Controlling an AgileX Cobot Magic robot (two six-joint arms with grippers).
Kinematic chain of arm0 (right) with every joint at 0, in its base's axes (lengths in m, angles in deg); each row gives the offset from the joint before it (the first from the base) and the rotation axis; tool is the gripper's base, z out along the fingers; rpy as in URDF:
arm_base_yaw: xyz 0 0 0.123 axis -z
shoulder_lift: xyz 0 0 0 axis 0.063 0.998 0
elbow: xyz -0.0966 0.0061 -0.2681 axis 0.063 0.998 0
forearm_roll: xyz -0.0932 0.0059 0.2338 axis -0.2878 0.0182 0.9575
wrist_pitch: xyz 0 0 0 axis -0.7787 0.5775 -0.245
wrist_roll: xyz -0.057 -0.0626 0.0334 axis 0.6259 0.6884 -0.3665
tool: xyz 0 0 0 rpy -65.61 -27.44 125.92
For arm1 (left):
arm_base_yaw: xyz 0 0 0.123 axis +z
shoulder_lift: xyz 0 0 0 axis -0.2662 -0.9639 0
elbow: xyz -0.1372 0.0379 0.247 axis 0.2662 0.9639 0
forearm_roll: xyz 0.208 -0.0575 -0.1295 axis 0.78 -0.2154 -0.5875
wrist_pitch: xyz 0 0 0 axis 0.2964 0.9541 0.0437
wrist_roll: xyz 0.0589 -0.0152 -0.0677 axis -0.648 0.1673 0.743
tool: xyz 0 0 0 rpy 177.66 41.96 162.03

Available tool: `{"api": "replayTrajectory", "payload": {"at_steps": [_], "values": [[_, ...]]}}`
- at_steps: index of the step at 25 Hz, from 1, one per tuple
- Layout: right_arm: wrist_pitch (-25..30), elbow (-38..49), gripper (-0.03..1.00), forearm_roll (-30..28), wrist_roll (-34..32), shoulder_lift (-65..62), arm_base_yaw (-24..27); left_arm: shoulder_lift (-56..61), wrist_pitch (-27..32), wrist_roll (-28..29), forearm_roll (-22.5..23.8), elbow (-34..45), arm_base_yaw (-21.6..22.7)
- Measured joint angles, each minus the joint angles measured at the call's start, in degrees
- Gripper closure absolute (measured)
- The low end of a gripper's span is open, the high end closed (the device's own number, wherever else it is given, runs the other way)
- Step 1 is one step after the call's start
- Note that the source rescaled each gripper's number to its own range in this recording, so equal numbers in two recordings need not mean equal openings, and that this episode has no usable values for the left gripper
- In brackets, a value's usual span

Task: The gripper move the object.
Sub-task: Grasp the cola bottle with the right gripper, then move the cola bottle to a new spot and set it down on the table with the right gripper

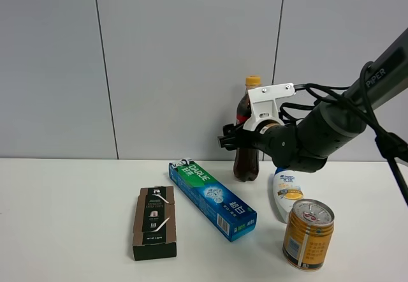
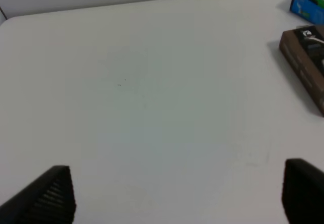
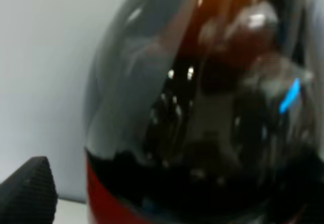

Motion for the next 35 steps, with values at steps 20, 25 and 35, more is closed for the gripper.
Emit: {"api": "replayTrajectory", "payload": {"at_steps": [20,25,35], "values": [[8.6,0.3,0.97,-14.7,-0.5,-11.9,-5.7,0.0,0.0,0.0,0.0,0.0,0.0],[10.9,0.1,0.97,-19.5,-9.9,-20.7,-11.3,0.0,0.0,0.0,0.0,0.0,0.0],[34.2,-16.3,0.97,-35.7,-31.8,-19.4,-20.2,0.0,0.0,0.0,0.0,0.0,0.0]]}}
